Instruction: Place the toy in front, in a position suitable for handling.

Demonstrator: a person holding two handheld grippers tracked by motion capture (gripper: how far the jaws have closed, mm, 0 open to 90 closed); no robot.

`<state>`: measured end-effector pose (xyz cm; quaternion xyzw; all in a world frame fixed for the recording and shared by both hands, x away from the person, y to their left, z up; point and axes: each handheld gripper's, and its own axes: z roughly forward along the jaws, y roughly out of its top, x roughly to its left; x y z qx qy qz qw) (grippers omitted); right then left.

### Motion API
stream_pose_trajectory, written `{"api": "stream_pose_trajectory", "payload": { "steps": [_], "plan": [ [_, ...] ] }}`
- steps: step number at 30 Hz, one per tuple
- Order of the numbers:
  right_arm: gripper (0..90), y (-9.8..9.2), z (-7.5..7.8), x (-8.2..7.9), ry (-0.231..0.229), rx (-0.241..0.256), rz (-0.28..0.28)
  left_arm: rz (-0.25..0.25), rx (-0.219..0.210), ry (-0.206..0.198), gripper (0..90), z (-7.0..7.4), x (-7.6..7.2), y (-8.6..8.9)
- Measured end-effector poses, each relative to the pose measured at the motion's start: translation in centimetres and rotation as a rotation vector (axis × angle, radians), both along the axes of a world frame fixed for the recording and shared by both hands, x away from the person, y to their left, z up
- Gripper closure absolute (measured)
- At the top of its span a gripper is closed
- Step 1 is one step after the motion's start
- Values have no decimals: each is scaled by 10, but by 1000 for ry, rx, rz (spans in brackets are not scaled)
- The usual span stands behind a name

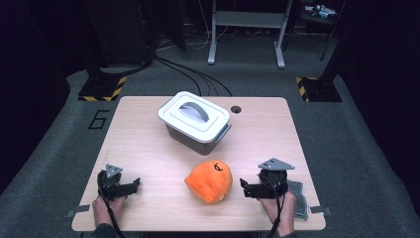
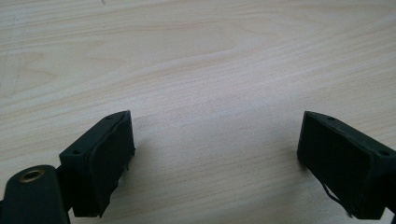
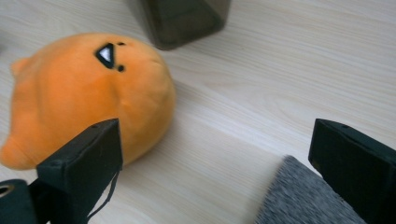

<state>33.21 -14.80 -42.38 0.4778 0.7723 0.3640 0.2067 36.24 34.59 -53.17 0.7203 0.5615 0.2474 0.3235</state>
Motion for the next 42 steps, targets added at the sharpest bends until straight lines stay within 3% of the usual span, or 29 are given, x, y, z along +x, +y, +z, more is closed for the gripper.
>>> {"api": "stream_pose_trajectory", "payload": {
  "steps": [6, 13, 18, 26, 30, 34, 42],
  "plan": [
    [0, -34, -4, -4, 25, -8, -75, 0, 1, 0, 109, 0, 0, 0],
    [0, -60, -10, -6, 54, -19, -146, 0, 2, -1, 109, 0, 0, 0],
    [0, -85, -25, -8, 97, -32, -227, 1, 2, -2, 109, 0, 0, 0],
    [78, -92, -50, -8, 152, -52, -270, 1, 5, -3, 109, 0, 0, 0],
    [153, -91, -61, -6, 169, -66, -291, 1, 7, -3, 109, 0, 0, 0],
    [281, -93, -74, -3, 217, -94, -300, 1, 5, -3, 109, 0, 0, 0],
    [411, -96, -81, -4, 222, -95, -307, 4, 8, -9, 109, 0, 0, -1]
  ]
}}
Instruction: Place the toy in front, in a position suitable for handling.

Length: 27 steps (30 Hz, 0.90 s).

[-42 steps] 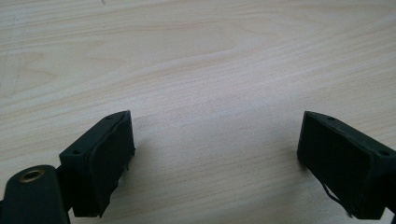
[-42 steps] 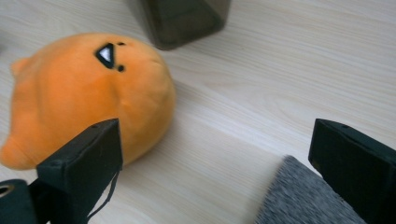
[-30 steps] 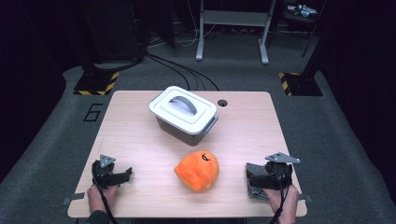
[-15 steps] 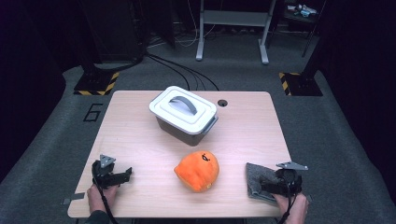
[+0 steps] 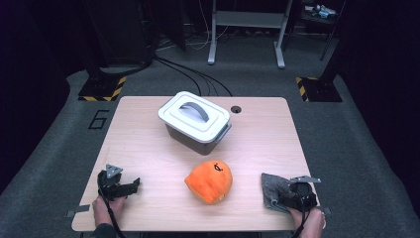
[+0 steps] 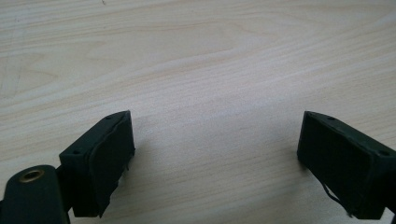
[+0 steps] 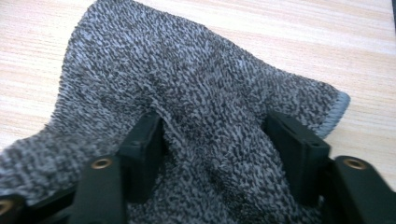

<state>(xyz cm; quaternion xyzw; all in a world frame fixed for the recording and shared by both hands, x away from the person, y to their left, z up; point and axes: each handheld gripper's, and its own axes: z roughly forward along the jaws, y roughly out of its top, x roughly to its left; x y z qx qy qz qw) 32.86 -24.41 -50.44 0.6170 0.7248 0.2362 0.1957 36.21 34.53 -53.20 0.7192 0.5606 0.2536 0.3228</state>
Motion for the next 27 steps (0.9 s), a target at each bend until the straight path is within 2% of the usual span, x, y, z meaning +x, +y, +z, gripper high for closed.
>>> {"api": "stream_pose_trajectory", "payload": {
  "steps": [2, 5, 6, 7, 10, 11, 21, 27],
  "plan": [
    [492, -4, 0, -1, -16, -3, 4, 0, 0, 0, 109, 0, 0, 0],
    [529, -5, -1, -2, -27, -2, 2, 1, 0, 0, 109, 0, 0, 0],
    [578, -5, -1, -3, -34, -3, 3, 0, 0, 0, 109, 0, 0, 0],
    [578, -5, -1, -3, -34, -3, 3, 0, 0, 0, 109, 0, 0, 0],
    [654, -4, -1, -4, -38, -1, -9, 0, 0, 0, 109, 0, 0, 0],
    [669, -4, -2, -4, -51, -6, -8, 0, 0, 0, 109, 0, 0, 0],
    [738, -6, -2, -7, -84, -16, -3, -2, 0, 3, 109, 0, 0, 0],
    [743, -8, 9, -7, -112, -12, -5, -2, -1, 4, 109, 0, 0, 0]
  ]
}}
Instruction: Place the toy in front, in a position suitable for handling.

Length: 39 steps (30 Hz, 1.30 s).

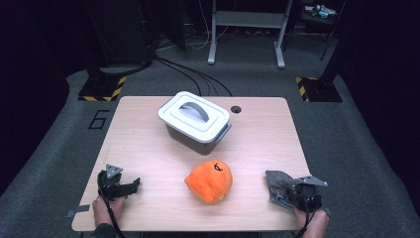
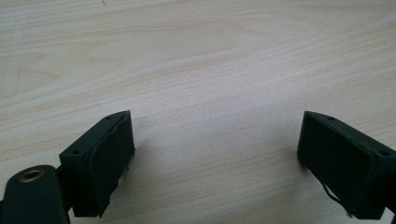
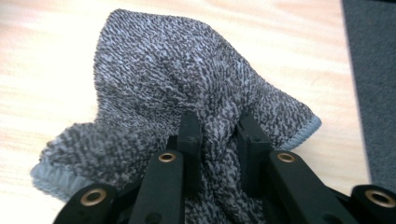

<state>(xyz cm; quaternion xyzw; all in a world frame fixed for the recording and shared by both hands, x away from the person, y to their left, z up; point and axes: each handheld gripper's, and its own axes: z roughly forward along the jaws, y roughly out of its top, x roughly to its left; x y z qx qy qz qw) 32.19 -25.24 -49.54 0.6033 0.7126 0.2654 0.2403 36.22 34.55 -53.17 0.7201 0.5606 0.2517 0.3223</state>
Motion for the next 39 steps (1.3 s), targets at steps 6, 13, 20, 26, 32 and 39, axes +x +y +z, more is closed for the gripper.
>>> {"api": "stream_pose_trajectory", "payload": {
  "steps": [6, 13, 20, 26, 32, 39],
  "plan": [
    [743, 1, 18, 2, -45, -6, 11, -1, -3, 3, 109, 0, 0, 0],
    [742, 1, 33, 9, -76, -14, 16, -4, -2, 10, 109, 1, 0, 0],
    [740, 2, 43, 20, -94, -35, 25, -3, -4, 10, 109, 1, 0, 0],
    [739, 5, 51, 32, -106, -46, 31, -3, -2, 8, 109, 0, 0, 0],
    [738, 7, 56, 46, -113, -60, 39, -4, -3, 10, 108, 1, 0, 0],
    [736, 10, 60, 61, -114, -71, 41, -3, -4, 10, 109, 1, 0, 0]
  ]
}}
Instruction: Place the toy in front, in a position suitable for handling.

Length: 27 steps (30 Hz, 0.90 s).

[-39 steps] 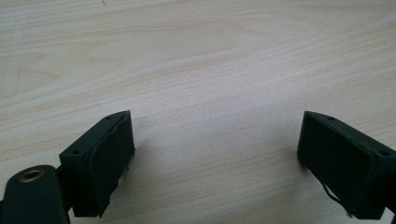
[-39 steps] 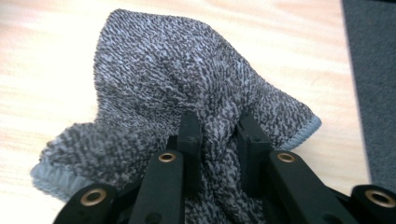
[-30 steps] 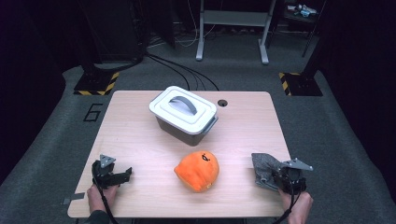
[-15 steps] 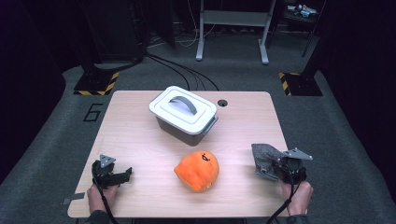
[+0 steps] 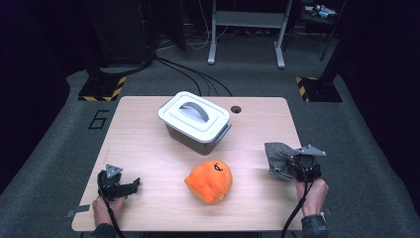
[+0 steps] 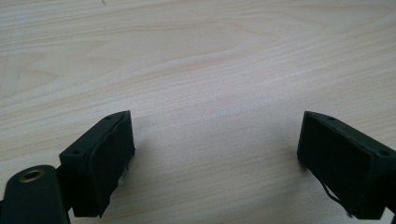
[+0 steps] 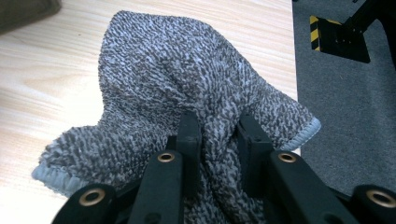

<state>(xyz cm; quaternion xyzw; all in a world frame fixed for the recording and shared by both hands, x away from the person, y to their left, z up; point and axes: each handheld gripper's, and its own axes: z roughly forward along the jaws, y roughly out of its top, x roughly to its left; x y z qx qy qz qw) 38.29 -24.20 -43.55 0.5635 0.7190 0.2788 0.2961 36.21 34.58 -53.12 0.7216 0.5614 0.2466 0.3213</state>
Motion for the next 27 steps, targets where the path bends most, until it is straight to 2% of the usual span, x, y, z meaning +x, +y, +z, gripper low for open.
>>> {"api": "stream_pose_trajectory", "payload": {
  "steps": [14, 27],
  "plan": [
    [733, 2, -3, 18, 14, -16, -5, 1, 2, -2, 109, 0, 0, 0],
    [726, 5, -14, 41, 45, -27, -8, 2, 2, -8, 109, 0, 0, 0]
  ]
}}
